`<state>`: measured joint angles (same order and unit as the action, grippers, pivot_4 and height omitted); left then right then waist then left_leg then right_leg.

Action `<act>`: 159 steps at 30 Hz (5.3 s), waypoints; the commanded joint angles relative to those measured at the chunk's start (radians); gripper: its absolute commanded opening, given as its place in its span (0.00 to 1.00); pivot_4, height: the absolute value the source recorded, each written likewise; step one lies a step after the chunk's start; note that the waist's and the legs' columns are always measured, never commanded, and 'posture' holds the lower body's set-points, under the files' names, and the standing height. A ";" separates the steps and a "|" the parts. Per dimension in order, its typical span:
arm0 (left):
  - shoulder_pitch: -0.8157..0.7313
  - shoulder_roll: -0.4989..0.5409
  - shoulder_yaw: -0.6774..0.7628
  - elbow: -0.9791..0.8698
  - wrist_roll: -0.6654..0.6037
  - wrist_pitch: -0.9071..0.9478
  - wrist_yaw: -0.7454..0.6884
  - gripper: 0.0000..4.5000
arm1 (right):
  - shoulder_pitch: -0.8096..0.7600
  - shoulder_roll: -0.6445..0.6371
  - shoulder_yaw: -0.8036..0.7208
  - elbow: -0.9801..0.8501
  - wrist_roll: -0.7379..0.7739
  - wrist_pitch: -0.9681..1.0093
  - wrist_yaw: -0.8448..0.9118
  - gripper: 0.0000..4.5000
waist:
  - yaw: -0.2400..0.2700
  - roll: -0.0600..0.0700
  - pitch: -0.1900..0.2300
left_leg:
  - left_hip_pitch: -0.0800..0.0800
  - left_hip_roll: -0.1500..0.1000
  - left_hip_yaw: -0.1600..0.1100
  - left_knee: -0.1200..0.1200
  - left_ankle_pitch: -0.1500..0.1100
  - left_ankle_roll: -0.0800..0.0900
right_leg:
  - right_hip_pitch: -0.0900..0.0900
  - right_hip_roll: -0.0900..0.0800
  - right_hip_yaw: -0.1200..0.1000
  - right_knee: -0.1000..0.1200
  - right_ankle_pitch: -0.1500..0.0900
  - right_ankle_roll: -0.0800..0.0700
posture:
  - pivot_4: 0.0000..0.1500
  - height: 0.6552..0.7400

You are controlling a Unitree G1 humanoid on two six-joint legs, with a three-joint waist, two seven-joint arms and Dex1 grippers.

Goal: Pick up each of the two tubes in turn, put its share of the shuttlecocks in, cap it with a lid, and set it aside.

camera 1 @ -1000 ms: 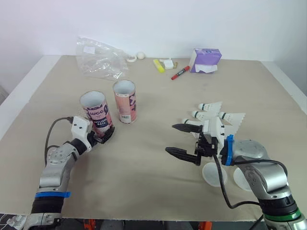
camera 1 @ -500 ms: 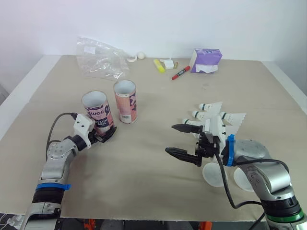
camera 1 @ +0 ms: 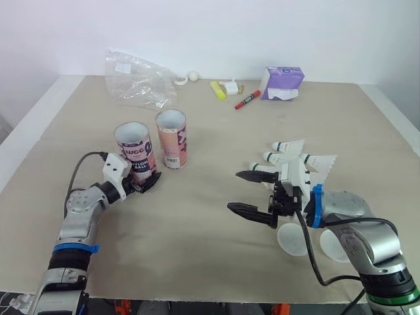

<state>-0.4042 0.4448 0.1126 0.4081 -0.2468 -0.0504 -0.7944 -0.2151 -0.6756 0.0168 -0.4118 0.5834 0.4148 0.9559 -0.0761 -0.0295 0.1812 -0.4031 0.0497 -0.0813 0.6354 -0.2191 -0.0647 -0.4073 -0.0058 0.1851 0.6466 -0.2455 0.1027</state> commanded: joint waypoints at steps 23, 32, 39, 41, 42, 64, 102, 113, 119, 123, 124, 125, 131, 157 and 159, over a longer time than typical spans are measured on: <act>0.021 0.065 -0.004 -0.069 0.001 -0.048 -0.076 0.79 | 0.038 0.003 -0.055 -0.058 0.023 -0.030 0.005 1.00 | -0.001 0.000 0.000 | 0.000 0.000 0.000 0.000 0.000 0.000 | 0.000 0.000 0.000 0.000 0.000 0.000 | 1.00 1.00; 0.083 0.292 -0.095 -0.367 -0.026 0.073 -0.326 0.79 | 0.120 -0.016 -0.081 -0.128 0.024 -0.099 0.042 1.00 | 0.003 0.000 0.000 | -0.001 0.000 -0.001 -0.001 0.000 0.000 | 0.000 0.000 -0.001 0.000 -0.002 -0.001 | 1.00 1.00; -0.049 0.346 -0.302 -0.554 0.029 0.245 -0.476 0.79 | 0.228 -0.042 -0.107 -0.177 -0.016 -0.148 0.045 1.00 | 0.001 0.000 0.000 | -0.001 0.000 -0.001 -0.001 0.000 0.000 | -0.001 0.000 -0.001 0.001 -0.002 -0.001 | 1.00 1.00; -0.096 0.344 -0.356 -0.573 0.064 0.266 -0.500 0.79 | 0.249 -0.041 -0.116 -0.184 -0.019 -0.154 0.033 1.00 | 0.003 0.000 0.000 | -0.001 0.000 -0.002 -0.001 0.000 0.000 | -0.001 0.000 -0.002 0.001 -0.002 -0.001 | 1.00 1.00; -0.124 0.344 -0.383 -0.577 0.082 0.286 -0.510 0.79 | 0.257 -0.041 -0.118 -0.189 -0.021 -0.157 0.028 1.00 | 0.002 0.000 0.000 | -0.002 0.000 -0.002 -0.001 0.000 0.000 | -0.001 0.000 -0.002 0.001 -0.003 -0.001 | 1.00 1.00; -0.248 0.297 -0.541 -0.527 0.278 0.293 -0.540 0.79 | 0.271 -0.018 -0.201 -0.232 0.119 -0.063 -0.097 1.00 | 0.005 0.000 0.000 | -0.001 0.000 -0.002 0.002 0.002 0.003 | 0.001 0.001 -0.002 0.001 -0.002 -0.005 | 1.00 1.00; -0.244 0.253 -0.531 -0.515 0.279 0.309 -0.549 0.79 | 0.545 0.250 -0.388 -0.280 0.181 0.200 -0.673 1.00 | 0.027 0.005 -0.002 | -0.002 -0.001 -0.002 0.000 0.008 0.006 | 0.001 -0.001 -0.001 0.002 0.000 -0.007 | 1.00 1.00; -0.226 0.256 -0.525 -0.549 0.278 0.333 -0.531 0.79 | 0.437 0.255 -0.364 -0.200 0.216 0.258 -0.682 1.00 | 0.027 0.005 -0.002 | -0.002 -0.001 -0.002 0.000 0.008 0.006 | 0.000 -0.001 -0.001 0.002 -0.001 -0.007 | 1.00 1.00; -0.220 0.258 -0.521 -0.557 0.277 0.341 -0.524 0.79 | 0.405 0.255 -0.359 -0.163 0.205 0.264 -0.675 1.00 | 0.027 0.005 -0.002 | -0.003 -0.001 -0.002 0.000 0.008 0.006 | 0.000 -0.001 -0.001 0.002 -0.001 -0.007 | 1.00 1.00; -0.214 0.259 -0.523 -0.562 0.280 0.344 -0.514 0.77 | 0.368 0.253 -0.355 -0.118 0.182 0.254 -0.680 0.72 | 0.027 0.005 -0.002 | -0.002 -0.001 -0.002 0.000 0.008 0.006 | 0.001 -0.001 -0.001 0.002 -0.001 -0.007 | 1.00 1.00; -0.212 0.260 -0.522 -0.563 0.279 0.345 -0.513 0.77 | 0.361 0.253 -0.355 -0.110 0.176 0.250 -0.680 0.66 | 0.026 0.005 -0.002 | -0.002 -0.001 -0.002 0.000 0.008 0.006 | 0.001 -0.001 -0.001 0.002 -0.001 -0.007 | 1.00 1.00; -0.210 0.262 -0.521 -0.563 0.279 0.345 -0.512 0.77 | 0.355 0.255 -0.356 -0.102 0.172 0.248 -0.681 0.54 | 0.027 0.005 -0.002 | -0.002 -0.001 -0.002 0.000 0.008 0.006 | 0.000 -0.001 -0.001 0.002 -0.001 -0.007 | 1.00 1.00; -0.204 0.265 -0.520 -0.565 0.281 0.345 -0.512 0.77 | 0.350 0.266 -0.353 -0.089 0.155 0.238 -0.680 0.01 | 0.026 0.005 -0.002 | -0.002 -0.001 -0.002 -0.001 0.008 0.006 | 0.000 0.000 -0.001 0.002 -0.001 -0.007 | 1.00 1.00; -0.259 0.200 -0.536 -0.447 0.278 0.306 -0.536 0.77 | 0.203 -0.326 -0.284 -0.487 -0.067 -0.002 -0.228 0.01 | 0.026 0.006 -0.003 | -0.003 -0.003 0.000 0.003 0.008 0.007 | 0.002 -0.003 0.000 0.001 0.000 -0.004 | 1.00 1.00; -0.256 0.196 -0.533 -0.456 0.276 0.326 -0.533 0.77 | 0.132 -0.327 -0.211 -0.463 -0.113 -0.018 -0.224 0.01 | 0.030 0.004 -0.003 | -0.003 -0.003 -0.001 0.002 0.009 0.007 | 0.002 -0.002 0.000 0.001 0.000 -0.004 | 1.00 1.00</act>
<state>-0.6667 0.6474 -0.4113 -0.0442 0.0323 0.2585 -1.3380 -0.0624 -0.9952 -0.2181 -0.8779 0.5063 0.4209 0.7234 -0.0456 -0.0251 0.1784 -0.4069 0.0465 -0.0821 0.6375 -0.2106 -0.0575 -0.4057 -0.0080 0.1850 0.6476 -0.2466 0.0988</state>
